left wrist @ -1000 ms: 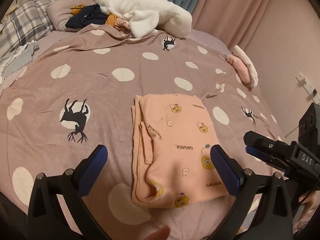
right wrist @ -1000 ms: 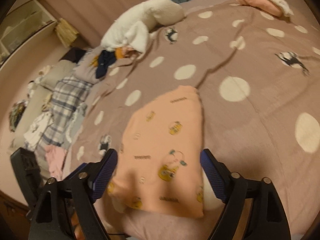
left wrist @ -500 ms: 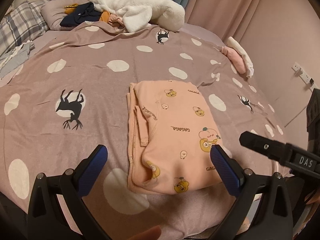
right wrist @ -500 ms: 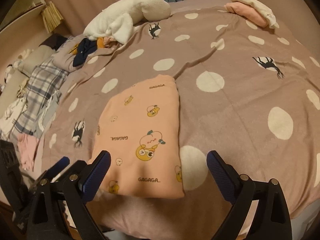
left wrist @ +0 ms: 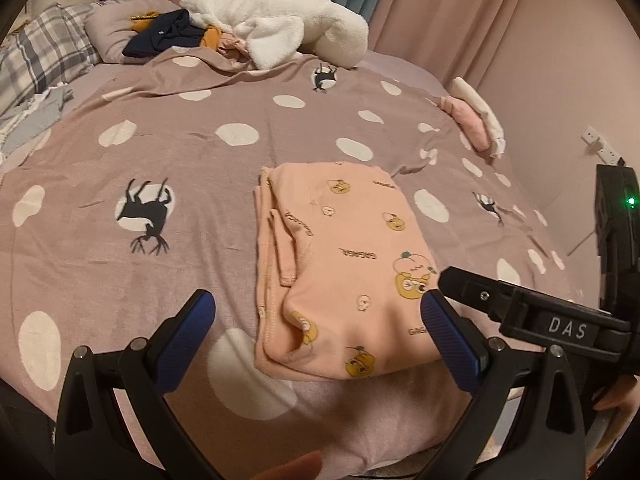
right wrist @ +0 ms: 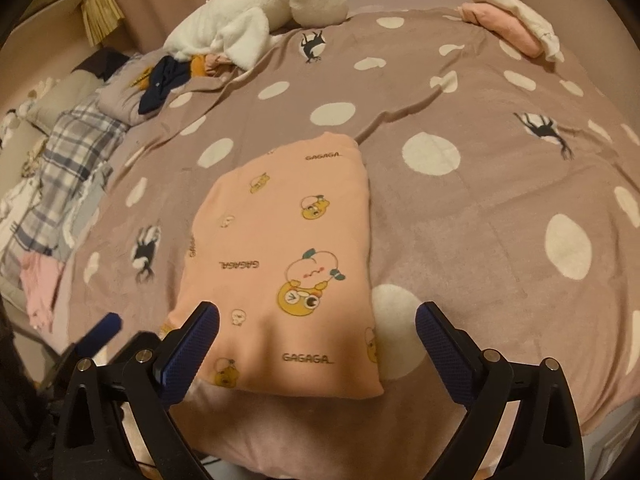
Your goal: Fold small clothes
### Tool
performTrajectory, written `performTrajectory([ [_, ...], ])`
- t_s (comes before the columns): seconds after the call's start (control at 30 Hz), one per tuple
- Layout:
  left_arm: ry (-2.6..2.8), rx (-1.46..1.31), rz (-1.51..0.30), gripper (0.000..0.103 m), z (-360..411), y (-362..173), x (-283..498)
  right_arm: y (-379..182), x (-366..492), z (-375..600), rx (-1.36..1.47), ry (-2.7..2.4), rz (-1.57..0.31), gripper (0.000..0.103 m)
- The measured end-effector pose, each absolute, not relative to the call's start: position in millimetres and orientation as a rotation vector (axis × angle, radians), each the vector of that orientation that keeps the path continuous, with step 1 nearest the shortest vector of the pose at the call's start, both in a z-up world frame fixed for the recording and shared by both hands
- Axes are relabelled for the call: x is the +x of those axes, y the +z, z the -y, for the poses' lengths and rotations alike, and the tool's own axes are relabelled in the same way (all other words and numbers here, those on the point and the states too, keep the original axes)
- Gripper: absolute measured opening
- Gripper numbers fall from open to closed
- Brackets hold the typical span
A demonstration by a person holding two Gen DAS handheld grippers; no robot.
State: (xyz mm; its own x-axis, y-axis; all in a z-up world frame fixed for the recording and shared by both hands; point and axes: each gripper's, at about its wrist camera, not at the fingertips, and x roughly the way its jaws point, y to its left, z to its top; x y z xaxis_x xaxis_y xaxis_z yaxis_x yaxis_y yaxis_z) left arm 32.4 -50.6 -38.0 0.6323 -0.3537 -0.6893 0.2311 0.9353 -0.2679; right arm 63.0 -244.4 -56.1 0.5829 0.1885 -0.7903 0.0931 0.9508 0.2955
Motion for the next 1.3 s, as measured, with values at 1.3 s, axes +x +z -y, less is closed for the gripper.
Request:
performTrajectory([
  [1.3,-0.301,-0.087,-0.851,0.103,54.6,-47.3,37.4,-58.7,62.1,245.7,0.216,-0.100,-0.970,0.098],
])
